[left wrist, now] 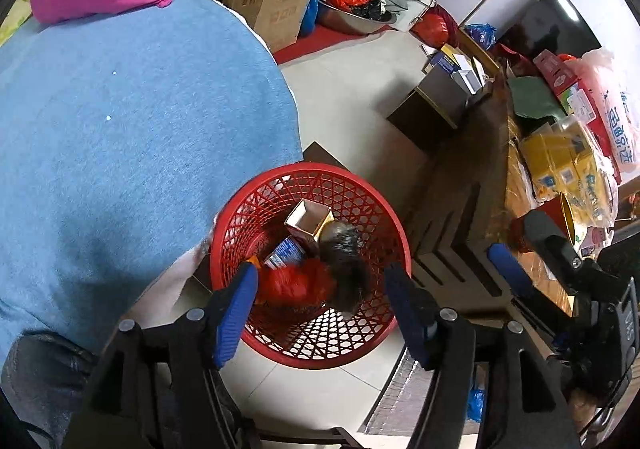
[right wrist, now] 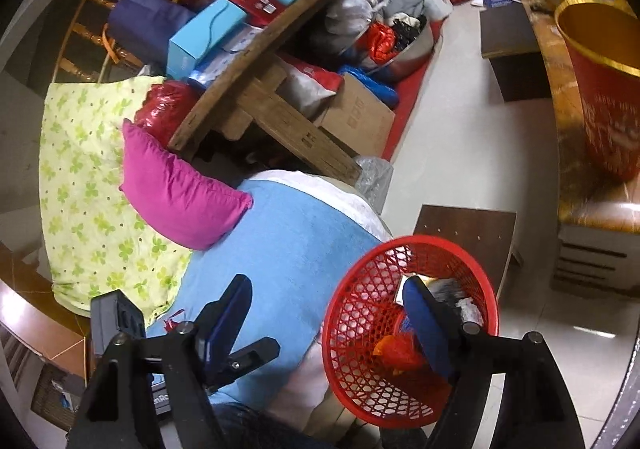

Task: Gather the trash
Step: 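Carry the black and red bags to the red basket and release both, then bring both tools back over the blue bag and tissue on the blanket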

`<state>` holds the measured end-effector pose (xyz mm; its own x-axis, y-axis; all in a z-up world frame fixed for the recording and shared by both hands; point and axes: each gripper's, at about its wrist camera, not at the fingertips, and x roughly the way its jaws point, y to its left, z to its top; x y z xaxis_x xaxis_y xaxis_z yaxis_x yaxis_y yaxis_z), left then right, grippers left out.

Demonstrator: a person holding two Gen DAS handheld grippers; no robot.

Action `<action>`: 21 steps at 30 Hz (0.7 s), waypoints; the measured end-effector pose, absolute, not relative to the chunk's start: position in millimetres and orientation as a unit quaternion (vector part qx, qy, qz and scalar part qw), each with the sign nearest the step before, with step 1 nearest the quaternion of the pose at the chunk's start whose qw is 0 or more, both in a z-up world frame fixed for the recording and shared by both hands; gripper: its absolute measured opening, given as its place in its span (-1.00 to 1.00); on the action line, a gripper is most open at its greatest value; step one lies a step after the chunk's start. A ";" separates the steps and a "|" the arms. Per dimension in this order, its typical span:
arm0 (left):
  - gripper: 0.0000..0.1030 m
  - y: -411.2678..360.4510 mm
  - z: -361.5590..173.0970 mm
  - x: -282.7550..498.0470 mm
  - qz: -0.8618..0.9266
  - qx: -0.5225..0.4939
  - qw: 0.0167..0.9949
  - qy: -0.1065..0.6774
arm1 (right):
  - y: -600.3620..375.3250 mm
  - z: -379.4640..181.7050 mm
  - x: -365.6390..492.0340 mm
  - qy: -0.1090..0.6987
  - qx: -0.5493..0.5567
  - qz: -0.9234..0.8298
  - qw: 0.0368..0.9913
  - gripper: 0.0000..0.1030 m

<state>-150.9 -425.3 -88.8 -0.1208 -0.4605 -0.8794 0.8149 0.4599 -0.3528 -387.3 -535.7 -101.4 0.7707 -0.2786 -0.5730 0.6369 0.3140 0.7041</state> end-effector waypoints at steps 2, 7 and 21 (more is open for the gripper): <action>0.30 -420.7 -80.8 -146.3 -0.499 0.143 0.646 0.560 | -534.1 -94.6 -384.9 0.171 0.503 -0.284 0.798 0.58; 0.30 -389.4 -40.1 -126.4 -0.506 0.092 0.677 0.526 | -521.4 -73.7 -364.4 0.160 0.480 -0.239 0.829 0.58; 0.31 -133.5 42.6 -7.4 -0.286 -0.037 0.864 0.412 | -405.6 13.0 -167.7 0.158 0.383 0.021 0.910 0.58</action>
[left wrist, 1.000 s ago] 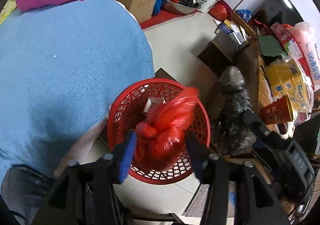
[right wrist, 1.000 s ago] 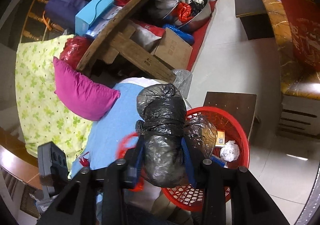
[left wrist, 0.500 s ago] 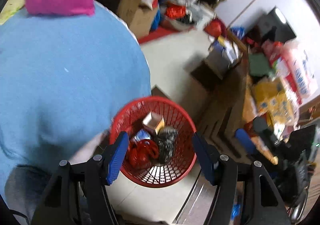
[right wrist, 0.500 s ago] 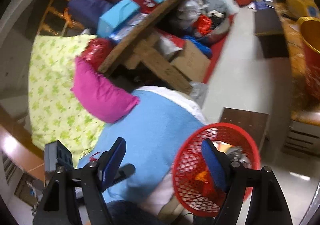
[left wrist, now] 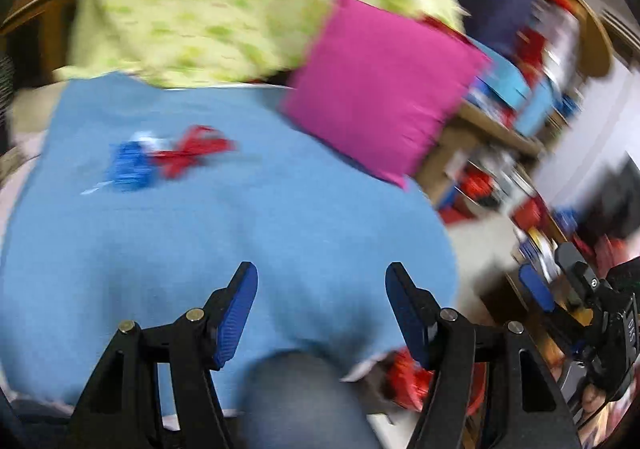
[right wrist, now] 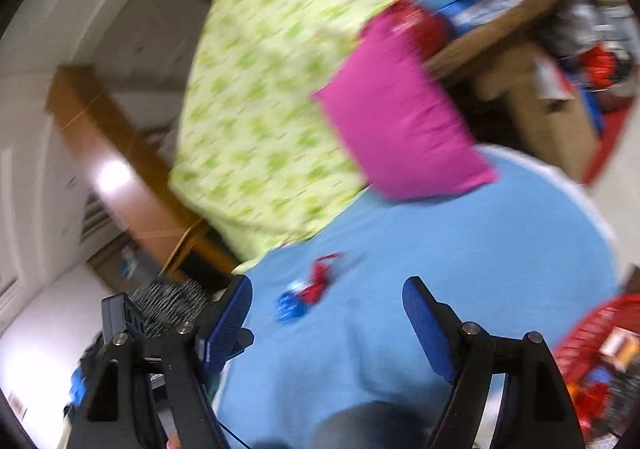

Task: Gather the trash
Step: 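Bring both tools back over the blue bag and tissue on the blanket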

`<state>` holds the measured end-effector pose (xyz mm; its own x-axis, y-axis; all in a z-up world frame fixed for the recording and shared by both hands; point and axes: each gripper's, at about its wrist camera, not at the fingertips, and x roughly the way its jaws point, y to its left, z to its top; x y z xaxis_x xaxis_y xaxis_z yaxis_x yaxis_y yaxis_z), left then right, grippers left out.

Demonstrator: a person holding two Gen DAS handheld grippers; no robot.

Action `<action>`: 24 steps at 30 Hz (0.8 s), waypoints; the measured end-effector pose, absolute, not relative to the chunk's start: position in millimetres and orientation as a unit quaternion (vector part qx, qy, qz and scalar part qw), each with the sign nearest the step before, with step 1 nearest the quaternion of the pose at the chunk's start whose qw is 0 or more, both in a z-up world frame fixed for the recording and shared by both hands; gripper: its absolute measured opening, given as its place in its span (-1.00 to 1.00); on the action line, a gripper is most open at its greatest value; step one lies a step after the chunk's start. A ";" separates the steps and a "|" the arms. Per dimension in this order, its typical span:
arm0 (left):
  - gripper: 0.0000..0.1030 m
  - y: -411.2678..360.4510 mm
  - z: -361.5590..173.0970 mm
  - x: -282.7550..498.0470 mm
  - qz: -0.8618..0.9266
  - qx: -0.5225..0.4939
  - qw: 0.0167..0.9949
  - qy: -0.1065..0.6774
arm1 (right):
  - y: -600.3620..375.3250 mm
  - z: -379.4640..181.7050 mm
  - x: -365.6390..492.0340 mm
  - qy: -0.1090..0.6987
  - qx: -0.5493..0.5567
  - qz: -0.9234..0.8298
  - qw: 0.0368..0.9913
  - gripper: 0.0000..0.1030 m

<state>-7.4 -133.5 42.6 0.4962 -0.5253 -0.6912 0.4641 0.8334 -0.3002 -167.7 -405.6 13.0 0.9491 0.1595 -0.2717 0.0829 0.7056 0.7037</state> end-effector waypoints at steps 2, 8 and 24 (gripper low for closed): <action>0.31 -95.9 43.9 4.1 -0.252 -0.057 0.875 0.410 | -384.3 14.1 -133.0 0.168 0.376 0.053 0.910 0.58; 0.31 -8.6 40.9 20.4 -0.163 -0.076 0.898 0.402 | -313.8 11.4 -31.1 0.198 0.369 0.139 0.898 0.58; 0.31 102.3 64.4 42.9 -0.043 -0.089 0.920 0.379 | -205.7 16.3 153.6 0.192 0.382 0.175 0.887 0.58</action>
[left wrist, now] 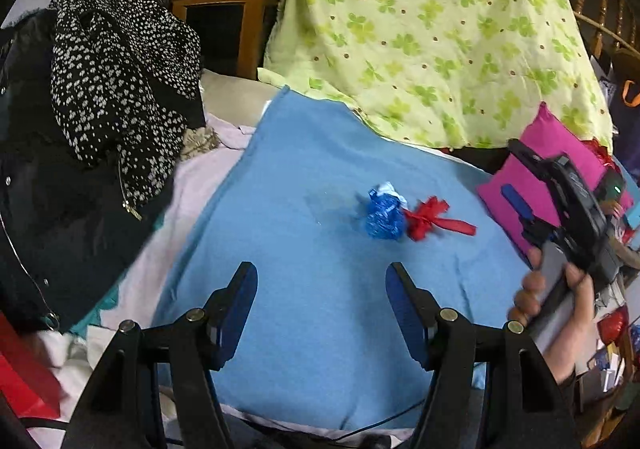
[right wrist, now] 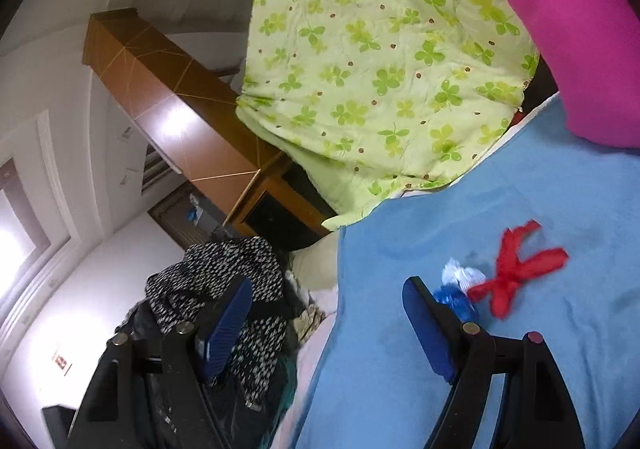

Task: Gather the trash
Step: 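Bring both tools back over the blue bag and tissue on the blanket, then close the right tool on the blue plastic bag and lift it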

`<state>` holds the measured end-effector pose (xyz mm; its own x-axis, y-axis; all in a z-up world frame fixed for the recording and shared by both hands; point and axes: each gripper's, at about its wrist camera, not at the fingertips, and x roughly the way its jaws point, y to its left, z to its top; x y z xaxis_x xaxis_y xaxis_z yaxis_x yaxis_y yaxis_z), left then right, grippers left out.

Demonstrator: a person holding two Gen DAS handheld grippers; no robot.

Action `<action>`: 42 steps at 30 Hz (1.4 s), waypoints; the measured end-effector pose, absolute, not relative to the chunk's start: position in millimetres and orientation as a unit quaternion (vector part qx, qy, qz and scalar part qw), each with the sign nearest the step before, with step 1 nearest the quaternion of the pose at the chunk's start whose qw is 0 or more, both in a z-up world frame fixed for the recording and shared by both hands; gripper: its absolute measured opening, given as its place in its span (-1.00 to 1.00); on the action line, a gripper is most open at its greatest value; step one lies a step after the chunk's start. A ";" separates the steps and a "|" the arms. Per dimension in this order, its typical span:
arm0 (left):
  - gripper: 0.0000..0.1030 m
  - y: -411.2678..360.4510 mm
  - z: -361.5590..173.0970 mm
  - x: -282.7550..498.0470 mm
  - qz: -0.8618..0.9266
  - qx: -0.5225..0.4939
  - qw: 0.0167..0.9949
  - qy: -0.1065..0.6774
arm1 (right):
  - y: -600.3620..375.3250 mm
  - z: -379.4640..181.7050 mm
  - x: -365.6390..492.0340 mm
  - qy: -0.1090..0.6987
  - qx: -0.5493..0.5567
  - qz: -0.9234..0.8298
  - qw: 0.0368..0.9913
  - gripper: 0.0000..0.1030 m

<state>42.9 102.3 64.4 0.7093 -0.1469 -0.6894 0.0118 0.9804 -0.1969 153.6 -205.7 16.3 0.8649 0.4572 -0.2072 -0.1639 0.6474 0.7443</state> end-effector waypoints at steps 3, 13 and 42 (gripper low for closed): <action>0.31 101.6 63.2 56.6 -0.032 -0.082 0.923 0.374 | -197.9 2.4 188.1 0.218 0.385 0.175 0.880 0.58; 0.31 85.1 3.7 149.6 -0.039 -0.094 0.910 0.401 | -209.2 -79.1 252.7 0.293 0.382 0.162 0.861 0.58; 0.31 83.0 -113.8 370.7 -0.139 -0.126 0.846 0.499 | -174.7 -181.5 315.1 0.442 0.331 0.166 0.817 -0.30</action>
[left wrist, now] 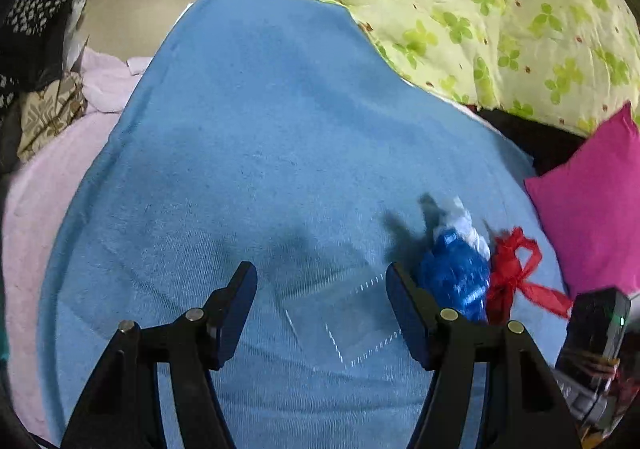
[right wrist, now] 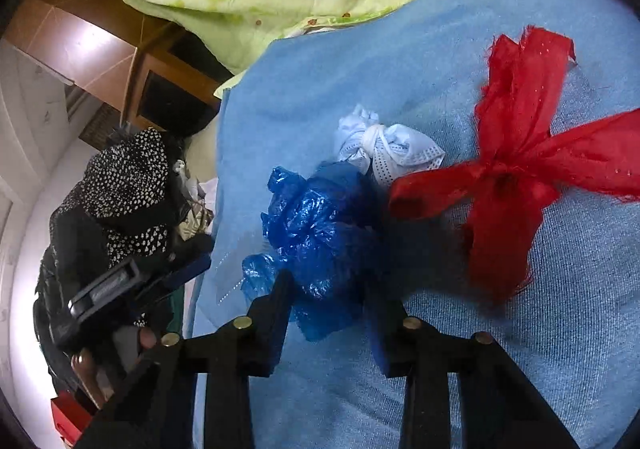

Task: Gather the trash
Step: 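Close the right tool on the blue plastic bag and lift it, then grasp the clear plastic tray with the left tool while the right holds the blue bag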

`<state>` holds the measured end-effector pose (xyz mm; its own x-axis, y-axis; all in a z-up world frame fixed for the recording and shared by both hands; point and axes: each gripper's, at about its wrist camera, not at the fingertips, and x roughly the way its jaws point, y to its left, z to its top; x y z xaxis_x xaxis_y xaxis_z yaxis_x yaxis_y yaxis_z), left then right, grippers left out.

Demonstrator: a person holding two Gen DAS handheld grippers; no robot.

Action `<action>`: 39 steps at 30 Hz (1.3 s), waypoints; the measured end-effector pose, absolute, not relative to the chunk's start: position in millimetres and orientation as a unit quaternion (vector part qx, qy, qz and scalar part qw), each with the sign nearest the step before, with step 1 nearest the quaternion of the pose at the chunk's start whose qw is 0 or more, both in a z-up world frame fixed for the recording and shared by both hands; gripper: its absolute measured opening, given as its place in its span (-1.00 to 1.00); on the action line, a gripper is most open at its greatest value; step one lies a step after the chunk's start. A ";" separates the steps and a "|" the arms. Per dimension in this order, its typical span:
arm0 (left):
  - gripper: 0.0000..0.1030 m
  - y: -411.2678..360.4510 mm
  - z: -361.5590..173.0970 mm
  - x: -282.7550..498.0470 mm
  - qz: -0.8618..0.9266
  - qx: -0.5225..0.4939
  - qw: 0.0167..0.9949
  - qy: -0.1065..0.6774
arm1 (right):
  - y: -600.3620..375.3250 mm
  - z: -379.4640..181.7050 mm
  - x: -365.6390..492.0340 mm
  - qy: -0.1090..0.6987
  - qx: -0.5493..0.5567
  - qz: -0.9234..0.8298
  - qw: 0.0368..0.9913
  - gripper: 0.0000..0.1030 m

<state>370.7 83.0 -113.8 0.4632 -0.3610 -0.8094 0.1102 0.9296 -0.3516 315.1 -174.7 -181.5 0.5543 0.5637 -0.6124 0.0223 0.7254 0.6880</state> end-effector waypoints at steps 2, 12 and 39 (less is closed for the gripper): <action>0.31 83.3 -115.6 375.7 -0.152 -0.144 0.840 0.501 | -175.1 -176.3 312.9 0.437 0.321 0.162 0.825 -0.37; 0.31 47.9 -124.9 353.2 -0.187 -0.064 0.833 0.516 | -201.5 -133.9 292.5 0.373 0.322 0.118 0.862 -0.48; 0.18 -42.9 -131.2 350.3 -0.155 0.170 0.833 0.502 | -247.6 -128.4 283.3 0.333 0.424 0.124 0.833 -0.48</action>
<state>350.3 -42.9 -131.2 0.4474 -0.0870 -0.8901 0.4293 0.8940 0.1284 283.3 -247.6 -128.4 0.7472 0.4893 -0.4498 0.0760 0.6094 0.7892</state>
